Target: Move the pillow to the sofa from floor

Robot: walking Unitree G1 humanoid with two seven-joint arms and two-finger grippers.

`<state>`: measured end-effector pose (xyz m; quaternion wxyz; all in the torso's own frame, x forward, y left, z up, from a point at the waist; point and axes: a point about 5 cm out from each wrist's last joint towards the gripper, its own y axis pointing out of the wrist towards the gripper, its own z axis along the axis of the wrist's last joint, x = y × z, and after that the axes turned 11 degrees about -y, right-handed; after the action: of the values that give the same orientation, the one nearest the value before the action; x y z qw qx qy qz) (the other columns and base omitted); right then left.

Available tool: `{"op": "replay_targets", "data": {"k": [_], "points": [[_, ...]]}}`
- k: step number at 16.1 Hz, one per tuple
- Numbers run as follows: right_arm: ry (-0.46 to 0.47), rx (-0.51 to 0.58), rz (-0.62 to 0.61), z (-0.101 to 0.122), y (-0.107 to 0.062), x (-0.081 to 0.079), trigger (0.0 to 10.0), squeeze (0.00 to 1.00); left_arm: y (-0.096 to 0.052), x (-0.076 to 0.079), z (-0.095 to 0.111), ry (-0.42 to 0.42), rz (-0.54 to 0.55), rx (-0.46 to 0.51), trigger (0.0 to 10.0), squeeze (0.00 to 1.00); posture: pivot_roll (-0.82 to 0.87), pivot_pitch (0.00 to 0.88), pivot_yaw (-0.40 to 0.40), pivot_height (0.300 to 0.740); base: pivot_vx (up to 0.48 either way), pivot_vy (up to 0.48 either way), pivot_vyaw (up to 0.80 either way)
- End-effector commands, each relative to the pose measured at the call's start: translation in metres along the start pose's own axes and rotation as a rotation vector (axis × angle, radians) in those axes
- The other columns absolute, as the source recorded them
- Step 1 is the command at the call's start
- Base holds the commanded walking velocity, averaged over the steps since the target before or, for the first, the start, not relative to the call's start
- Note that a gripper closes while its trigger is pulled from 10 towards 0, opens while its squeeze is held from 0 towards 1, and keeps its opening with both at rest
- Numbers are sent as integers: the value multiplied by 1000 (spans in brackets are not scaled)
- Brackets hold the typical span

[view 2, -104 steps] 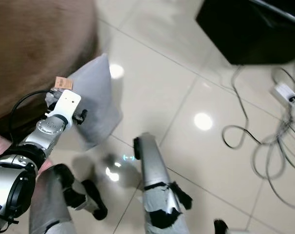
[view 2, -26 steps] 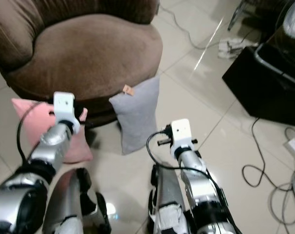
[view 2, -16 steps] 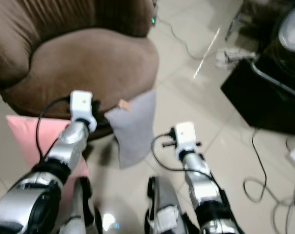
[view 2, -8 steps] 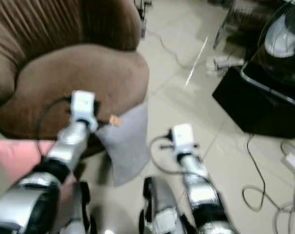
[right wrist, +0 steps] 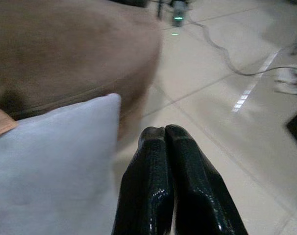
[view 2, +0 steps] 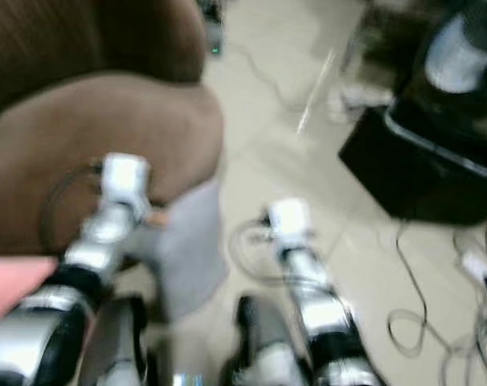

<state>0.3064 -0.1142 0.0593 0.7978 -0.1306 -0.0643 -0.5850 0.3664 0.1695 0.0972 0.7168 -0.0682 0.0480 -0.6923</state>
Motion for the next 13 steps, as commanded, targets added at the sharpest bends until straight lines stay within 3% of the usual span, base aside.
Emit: {"op": "replay_targets", "data": {"k": [1, 7, 10, 13], "points": [[-17, -49, -20, -14, -9, 11, 10000, 0, -3, 19, -11, -8, -36, -32, 10000, 0, -106, 168, -91, 569, 0, -416, 0], [-5, -53, -15, -13, -8, 10, 10000, 0, -4, 22, -11, -12, -34, -23, 10000, 0, -98, 170, -91, 569, 0, -439, 0], [-13, -52, 1, -14, -9, 9, 10000, 0, -5, 22, -11, -40, -24, -9, 10000, 0, -92, 174, -95, 569, 0, 0, 0], [-23, -36, 31, -11, -9, 6, 10000, 0, -5, 22, -13, -33, -18, -21, 10000, 0, -90, 186, -97, 569, 105, 0, 631]]}}
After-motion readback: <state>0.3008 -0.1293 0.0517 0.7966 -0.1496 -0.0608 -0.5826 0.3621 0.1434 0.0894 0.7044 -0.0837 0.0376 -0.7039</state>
